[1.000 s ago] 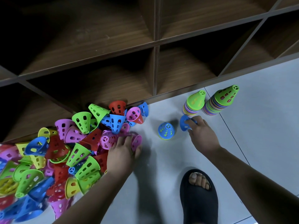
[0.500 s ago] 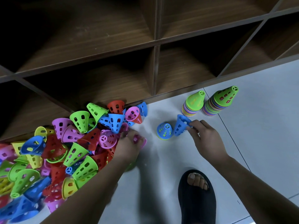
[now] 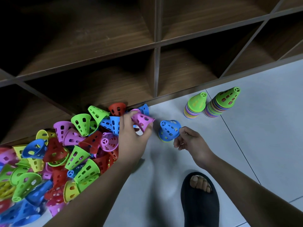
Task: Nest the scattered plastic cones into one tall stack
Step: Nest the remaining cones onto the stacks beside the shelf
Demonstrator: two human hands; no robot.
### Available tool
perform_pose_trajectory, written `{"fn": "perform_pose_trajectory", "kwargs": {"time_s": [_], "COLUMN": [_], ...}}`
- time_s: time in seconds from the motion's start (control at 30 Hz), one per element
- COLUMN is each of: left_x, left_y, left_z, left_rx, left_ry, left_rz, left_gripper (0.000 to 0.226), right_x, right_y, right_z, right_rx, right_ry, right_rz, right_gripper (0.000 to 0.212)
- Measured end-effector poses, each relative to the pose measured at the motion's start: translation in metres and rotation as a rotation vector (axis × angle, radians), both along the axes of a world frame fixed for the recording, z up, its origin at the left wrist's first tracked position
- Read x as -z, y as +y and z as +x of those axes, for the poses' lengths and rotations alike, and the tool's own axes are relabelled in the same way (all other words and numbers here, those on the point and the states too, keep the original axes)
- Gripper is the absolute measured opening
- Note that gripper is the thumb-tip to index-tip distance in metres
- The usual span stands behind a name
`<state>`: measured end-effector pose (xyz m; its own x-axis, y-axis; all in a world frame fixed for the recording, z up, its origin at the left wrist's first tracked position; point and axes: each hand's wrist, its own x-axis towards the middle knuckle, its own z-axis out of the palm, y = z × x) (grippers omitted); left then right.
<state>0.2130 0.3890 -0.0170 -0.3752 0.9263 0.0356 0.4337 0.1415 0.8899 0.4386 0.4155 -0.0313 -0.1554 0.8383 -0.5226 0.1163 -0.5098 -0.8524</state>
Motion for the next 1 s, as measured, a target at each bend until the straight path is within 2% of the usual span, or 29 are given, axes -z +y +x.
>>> {"fn": "perform_pose_trajectory", "kwargs": {"time_s": [0.1,0.27,0.47,0.7,0.87,1.0], "left_x": [-0.011,-0.012,0.005,0.018,0.030,0.040], "left_y": [0.003,0.007,0.006,-0.012,-0.038,-0.063], "left_z": [0.010,0.025,0.036,0.027,-0.008,-0.036], "left_rx": [0.032,0.217,0.405,0.553,0.448,0.424], "left_ry": [-0.006,0.076,0.314,0.325,0.550,0.729], "left_rz": [0.071,0.090,0.046,-0.116,-0.082,-0.117], "left_gripper": [0.056,0.064,0.071,0.072,0.048,0.037], "right_x": [0.013,0.028,0.032,0.041,0.048,0.043], "right_y": [0.002,0.004,0.005,-0.010,-0.025,-0.032], "right_z": [-0.004,-0.006,-0.004,-0.002,-0.012,-0.028], "right_rx": [0.032,0.021,0.065,0.019,-0.163,-0.347], "right_ry": [0.016,-0.029,-0.098,-0.126,-0.211,-0.321], "right_rz": [-0.097,-0.165,-0.178,-0.263,-0.210,-0.025], "right_gripper": [0.028,0.029,0.022,0.020,0.013,0.010]}}
